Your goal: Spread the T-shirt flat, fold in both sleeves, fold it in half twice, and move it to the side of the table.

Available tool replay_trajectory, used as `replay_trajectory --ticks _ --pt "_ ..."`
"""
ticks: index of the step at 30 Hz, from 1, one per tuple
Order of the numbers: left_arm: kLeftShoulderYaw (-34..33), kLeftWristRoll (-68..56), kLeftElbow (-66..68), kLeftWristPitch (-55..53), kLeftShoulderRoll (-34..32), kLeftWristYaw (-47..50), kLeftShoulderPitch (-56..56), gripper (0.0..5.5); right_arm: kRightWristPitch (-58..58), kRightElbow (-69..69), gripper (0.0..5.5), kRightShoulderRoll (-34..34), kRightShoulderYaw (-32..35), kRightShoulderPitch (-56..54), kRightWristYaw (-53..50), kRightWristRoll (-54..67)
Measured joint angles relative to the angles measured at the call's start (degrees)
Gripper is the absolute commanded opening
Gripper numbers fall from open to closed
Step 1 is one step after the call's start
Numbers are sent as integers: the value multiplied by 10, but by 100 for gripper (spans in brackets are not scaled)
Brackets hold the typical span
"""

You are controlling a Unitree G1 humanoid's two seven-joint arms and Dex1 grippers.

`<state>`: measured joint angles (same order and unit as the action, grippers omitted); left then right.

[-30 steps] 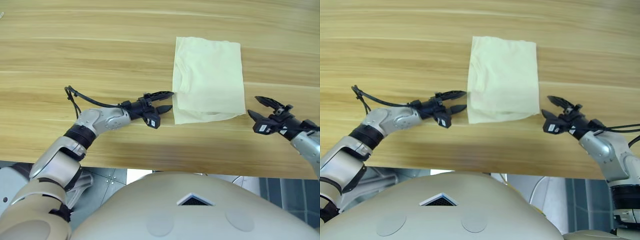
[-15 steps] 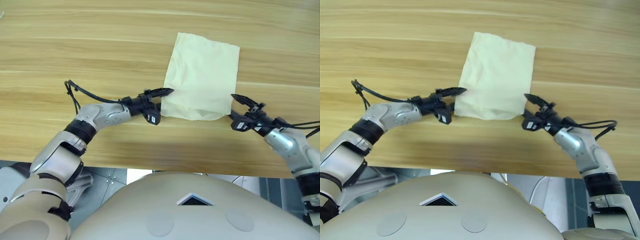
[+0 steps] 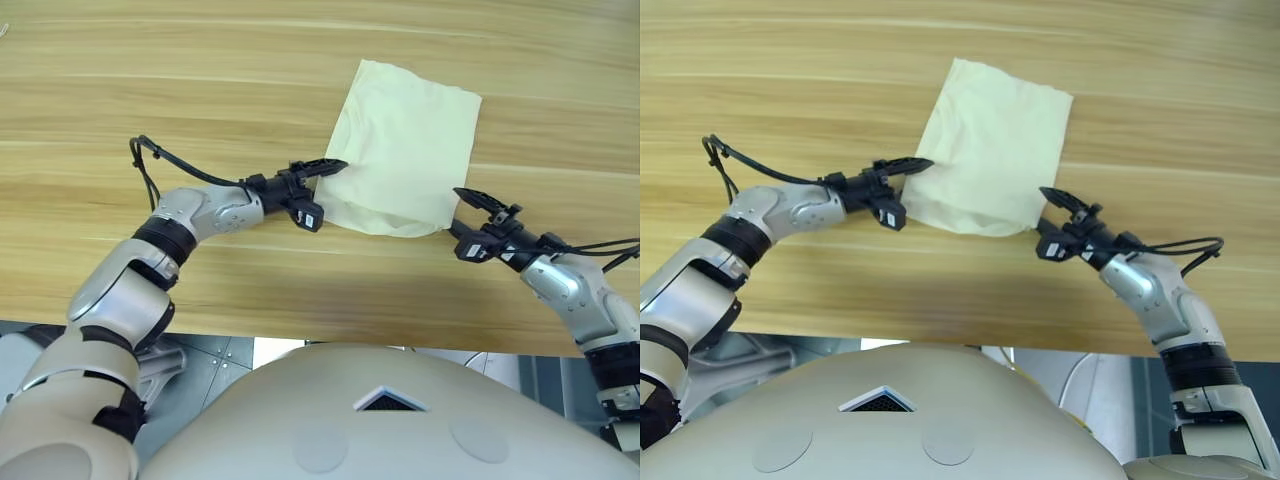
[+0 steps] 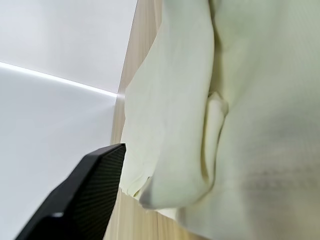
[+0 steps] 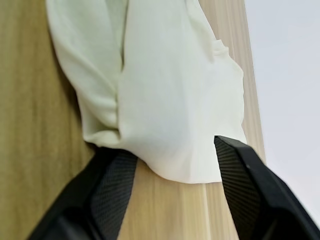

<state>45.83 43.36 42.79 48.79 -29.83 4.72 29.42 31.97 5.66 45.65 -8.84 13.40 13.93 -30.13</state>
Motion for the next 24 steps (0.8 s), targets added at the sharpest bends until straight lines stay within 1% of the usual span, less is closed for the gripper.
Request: replay_trajectory --ticks 1,3,6,10,11,13,16,24 --pt "0 0 1 0 0 0 0 295 1 0 247 1 -1 -1 3 0" --pt "0 0 1 0 -1 0 0 295 4 1 210 5 -3 -5 14 0" --pt "0 -1 1 0 -2 0 1 295 8 1 139 6 -14 -11 25 -3" --pt "2 -1 4 0 -4 0 4 295 8 0 76 -5 -44 -33 35 -23" --pt "3 -1 4 0 -4 0 5 273 8 -1 54 -9 -53 -40 37 -25" --pt "6 0 6 1 -4 0 6 245 7 -2 27 -14 -58 -42 38 -26" --pt "12 3 10 3 -9 -8 11 196 6 -4 22 -14 -58 -43 42 -26" --pt "25 11 12 35 -49 -16 30 133 5 -4 20 -17 -59 -48 41 -28"
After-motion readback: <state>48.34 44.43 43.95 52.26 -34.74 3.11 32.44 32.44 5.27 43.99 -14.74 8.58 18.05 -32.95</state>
